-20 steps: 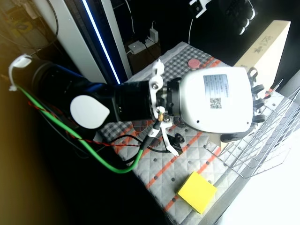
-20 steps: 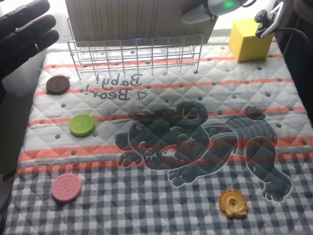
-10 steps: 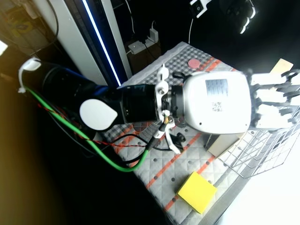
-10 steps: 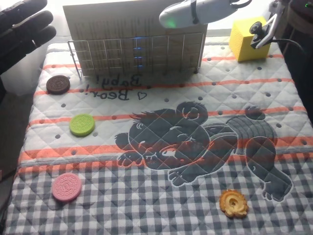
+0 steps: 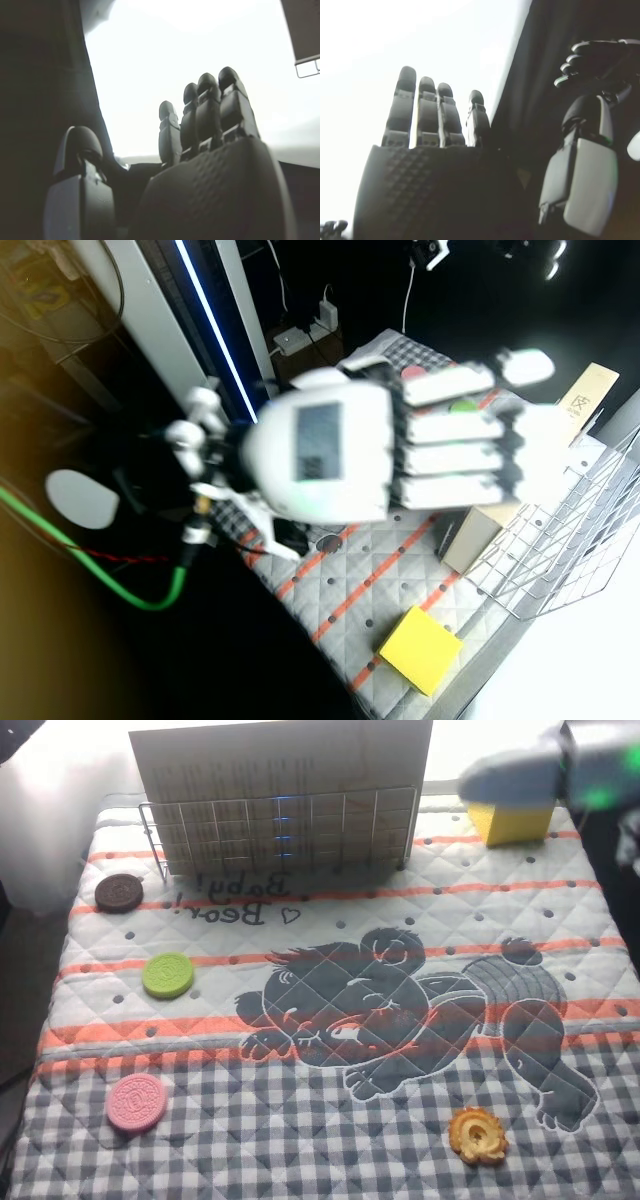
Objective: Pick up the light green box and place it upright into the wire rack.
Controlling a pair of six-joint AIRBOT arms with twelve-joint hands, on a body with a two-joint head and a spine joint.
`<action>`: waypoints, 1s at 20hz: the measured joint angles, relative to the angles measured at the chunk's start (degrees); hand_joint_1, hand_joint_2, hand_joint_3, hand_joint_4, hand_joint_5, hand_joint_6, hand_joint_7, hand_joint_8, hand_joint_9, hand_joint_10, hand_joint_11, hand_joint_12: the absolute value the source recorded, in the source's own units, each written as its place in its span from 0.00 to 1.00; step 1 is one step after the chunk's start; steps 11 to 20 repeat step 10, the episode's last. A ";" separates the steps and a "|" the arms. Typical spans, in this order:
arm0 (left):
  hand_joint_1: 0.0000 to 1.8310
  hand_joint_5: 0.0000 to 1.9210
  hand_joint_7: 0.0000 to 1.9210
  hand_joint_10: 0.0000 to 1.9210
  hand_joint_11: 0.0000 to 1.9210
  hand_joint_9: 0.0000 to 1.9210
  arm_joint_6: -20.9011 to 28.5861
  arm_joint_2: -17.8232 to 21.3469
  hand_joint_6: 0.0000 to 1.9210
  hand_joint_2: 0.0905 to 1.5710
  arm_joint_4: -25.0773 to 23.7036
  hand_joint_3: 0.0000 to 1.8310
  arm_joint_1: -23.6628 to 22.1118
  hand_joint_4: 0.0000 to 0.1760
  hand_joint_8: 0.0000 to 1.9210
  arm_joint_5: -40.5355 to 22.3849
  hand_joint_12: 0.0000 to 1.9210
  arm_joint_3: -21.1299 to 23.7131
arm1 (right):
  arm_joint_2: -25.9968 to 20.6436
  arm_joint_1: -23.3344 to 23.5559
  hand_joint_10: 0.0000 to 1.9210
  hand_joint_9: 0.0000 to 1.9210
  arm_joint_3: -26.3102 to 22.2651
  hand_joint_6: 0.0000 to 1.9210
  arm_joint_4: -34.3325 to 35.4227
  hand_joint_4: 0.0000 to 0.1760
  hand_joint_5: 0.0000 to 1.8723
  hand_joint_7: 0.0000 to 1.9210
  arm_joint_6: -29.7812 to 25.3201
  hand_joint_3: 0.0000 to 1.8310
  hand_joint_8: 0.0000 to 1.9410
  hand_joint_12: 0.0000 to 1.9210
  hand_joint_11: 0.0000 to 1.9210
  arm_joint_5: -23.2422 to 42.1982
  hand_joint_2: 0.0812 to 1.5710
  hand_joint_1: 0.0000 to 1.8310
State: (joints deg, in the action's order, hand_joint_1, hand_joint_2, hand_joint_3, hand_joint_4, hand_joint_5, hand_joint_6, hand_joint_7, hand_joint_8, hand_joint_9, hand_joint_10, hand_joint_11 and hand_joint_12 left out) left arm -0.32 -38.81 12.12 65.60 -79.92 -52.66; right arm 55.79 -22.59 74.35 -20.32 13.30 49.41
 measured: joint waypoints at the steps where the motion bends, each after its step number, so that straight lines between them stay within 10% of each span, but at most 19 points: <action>1: 0.36 0.17 0.09 0.00 0.00 0.06 -0.04 -0.15 0.00 0.60 0.70 0.00 0.81 0.77 0.00 -1.18 0.06 0.28 | -1.38 -2.67 0.00 0.00 -1.40 0.00 0.70 1.00 0.00 0.00 0.02 0.00 0.00 0.00 0.00 2.05 0.53 0.21; 4: 0.35 0.17 0.06 0.00 0.00 0.04 -0.07 -0.37 0.00 0.61 2.89 0.00 4.81 0.90 0.00 -6.14 0.02 1.57 | -6.49 -9.84 0.00 0.00 -7.21 0.00 5.14 0.98 0.00 0.00 0.17 0.01 0.00 0.00 0.00 5.77 0.56 0.32; 5: 0.35 0.17 0.06 0.00 0.00 0.03 -0.04 -0.37 0.00 0.61 3.76 0.00 6.60 0.97 0.00 -8.46 0.02 2.12 | -8.92 -11.82 0.00 0.00 -9.92 0.00 7.10 0.80 0.00 0.00 0.09 0.01 0.00 0.00 0.00 7.65 0.57 0.32; 8: 0.33 0.18 0.09 0.01 0.00 0.05 -0.04 -0.26 0.00 0.59 6.49 0.00 7.89 0.66 0.01 -12.04 0.02 2.49 | -13.88 -18.58 0.00 0.00 -15.41 0.00 9.79 0.47 0.00 0.01 0.04 0.00 0.00 0.00 0.00 13.14 0.55 0.26; 10: 0.36 0.19 0.09 0.01 0.02 0.06 -0.02 -0.37 0.01 0.59 6.45 0.00 7.89 0.50 0.01 -12.44 0.03 2.45 | -14.88 -24.65 0.00 0.00 -17.20 0.00 12.76 0.56 0.00 0.00 0.02 0.00 0.00 0.00 0.00 16.02 0.56 0.30; 20: 0.36 0.19 0.09 0.01 0.02 0.06 -0.02 -0.37 0.01 0.59 6.45 0.00 7.89 0.50 0.01 -12.44 0.03 2.45 | -14.88 -24.65 0.00 0.00 -17.20 0.00 12.76 0.56 0.00 0.00 0.02 0.00 0.00 0.00 0.00 16.02 0.56 0.30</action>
